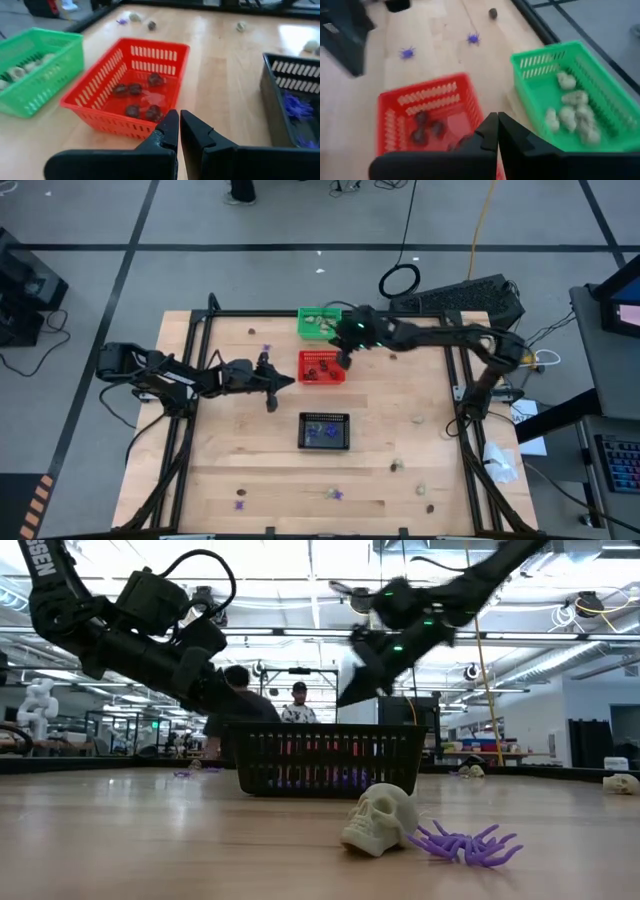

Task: Sort Halloween decoration
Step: Put the violet spider toy into the black basket

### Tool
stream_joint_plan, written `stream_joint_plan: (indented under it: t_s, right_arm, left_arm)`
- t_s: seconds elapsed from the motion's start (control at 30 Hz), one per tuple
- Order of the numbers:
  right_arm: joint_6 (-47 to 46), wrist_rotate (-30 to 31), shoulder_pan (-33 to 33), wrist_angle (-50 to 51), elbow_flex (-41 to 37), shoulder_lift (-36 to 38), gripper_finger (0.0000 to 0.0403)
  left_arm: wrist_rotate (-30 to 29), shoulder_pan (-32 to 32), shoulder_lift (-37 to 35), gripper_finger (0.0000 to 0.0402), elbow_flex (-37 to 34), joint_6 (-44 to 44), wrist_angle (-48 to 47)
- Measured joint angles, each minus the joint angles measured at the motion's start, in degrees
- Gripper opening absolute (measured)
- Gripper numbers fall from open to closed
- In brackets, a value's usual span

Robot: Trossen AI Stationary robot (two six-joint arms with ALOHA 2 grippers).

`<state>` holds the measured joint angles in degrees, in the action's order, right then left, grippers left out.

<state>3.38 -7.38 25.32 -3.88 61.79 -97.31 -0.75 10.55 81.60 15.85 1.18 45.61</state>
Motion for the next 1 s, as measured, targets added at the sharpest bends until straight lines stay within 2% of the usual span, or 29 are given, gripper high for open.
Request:
stream_joint_plan:
  t_s: [0.1, 0.2, 0.4, 0.47, 0.53, 0.73, 0.9, 1.0]
  right_arm:
    - [-2.54, 0.15, -0.49, -8.24, -9.64, 6.17, 0.0]
    - [-4.32, 0.97, -0.75, -14.89, -17.54, 12.7, 0.0]
    - [-6.34, 4.62, -1.28, -17.07, -26.86, 24.45, 0.0]
    - [-6.27, 5.79, -1.77, -17.58, -28.52, 27.16, 0.0]
    - [-5.92, 6.24, -2.25, -17.19, -29.7, 29.17, 0.0]
    - [-4.39, 6.29, -3.69, -17.24, -30.2, 30.61, 0.0]
    - [-4.05, 6.29, -3.69, -17.55, -30.2, 30.61, 0.0]
    - [-4.03, 6.27, -3.69, -17.61, -30.2, 30.61, 0.0]
  left_arm:
    - [2.38, 0.3, -0.38, 0.0012, 2.07, 0.03, -5.47]
    - [2.79, 0.3, -1.32, 0.0012, 5.58, -0.5, -15.06]
    - [2.64, 0.3, -3.08, 0.0012, 14.73, -1.49, -46.86]
    - [0.35, 0.19, -3.26, 0.0012, 17.07, -0.17, -57.44]
    - [-3.01, 0.19, -3.26, 0.0014, 18.57, 1.15, -63.77]
    - [-8.96, 0.13, -3.3, 0.0057, 18.79, 3.94, -70.57]
    - [-16.03, -0.22, -3.3, 0.0115, 17.36, -2.24, -70.6]
    - [-16.24, -0.22, -2.57, 0.0139, 15.87, -5.91, -69.93]
